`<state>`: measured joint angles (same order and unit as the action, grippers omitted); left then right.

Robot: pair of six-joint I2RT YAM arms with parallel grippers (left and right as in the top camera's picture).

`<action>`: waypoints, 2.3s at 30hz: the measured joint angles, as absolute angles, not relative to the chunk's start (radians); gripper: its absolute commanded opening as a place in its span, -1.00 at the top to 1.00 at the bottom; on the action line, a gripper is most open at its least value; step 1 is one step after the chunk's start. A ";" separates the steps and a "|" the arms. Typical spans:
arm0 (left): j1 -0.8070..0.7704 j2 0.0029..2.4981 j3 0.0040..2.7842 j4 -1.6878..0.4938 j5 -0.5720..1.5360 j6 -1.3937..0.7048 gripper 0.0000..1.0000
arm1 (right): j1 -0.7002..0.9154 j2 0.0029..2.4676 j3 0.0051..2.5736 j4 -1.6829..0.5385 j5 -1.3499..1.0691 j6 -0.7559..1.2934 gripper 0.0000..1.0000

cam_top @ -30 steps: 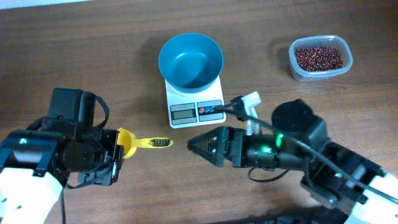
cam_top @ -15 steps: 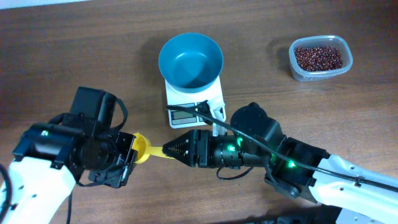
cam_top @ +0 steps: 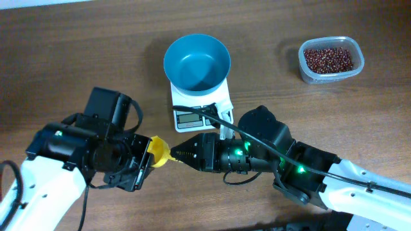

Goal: Scoop item into bowl and weigh 50g on scale
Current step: 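Grasp the scoop with the right gripper and release the left gripper, then carry the scoop with the right gripper toward the bean tub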

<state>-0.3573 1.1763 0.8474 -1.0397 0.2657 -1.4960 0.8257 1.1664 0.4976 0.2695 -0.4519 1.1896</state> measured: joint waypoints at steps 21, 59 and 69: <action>-0.380 1.176 0.847 -1.029 0.283 -1.545 1.00 | 0.826 1.166 0.498 0.263 -0.448 1.192 0.58; -0.209 0.847 0.969 -1.078 0.228 -0.937 -1.00 | 0.777 0.735 0.508 -0.405 -0.329 0.830 0.92; -0.209 0.847 0.969 -1.183 0.263 -0.937 -0.98 | 0.639 0.225 0.507 -0.641 -0.307 0.676 0.92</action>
<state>-0.2089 0.8471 0.9691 -1.1831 0.2626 -0.9375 0.6388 0.2253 0.5068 -0.6407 -0.3069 0.6762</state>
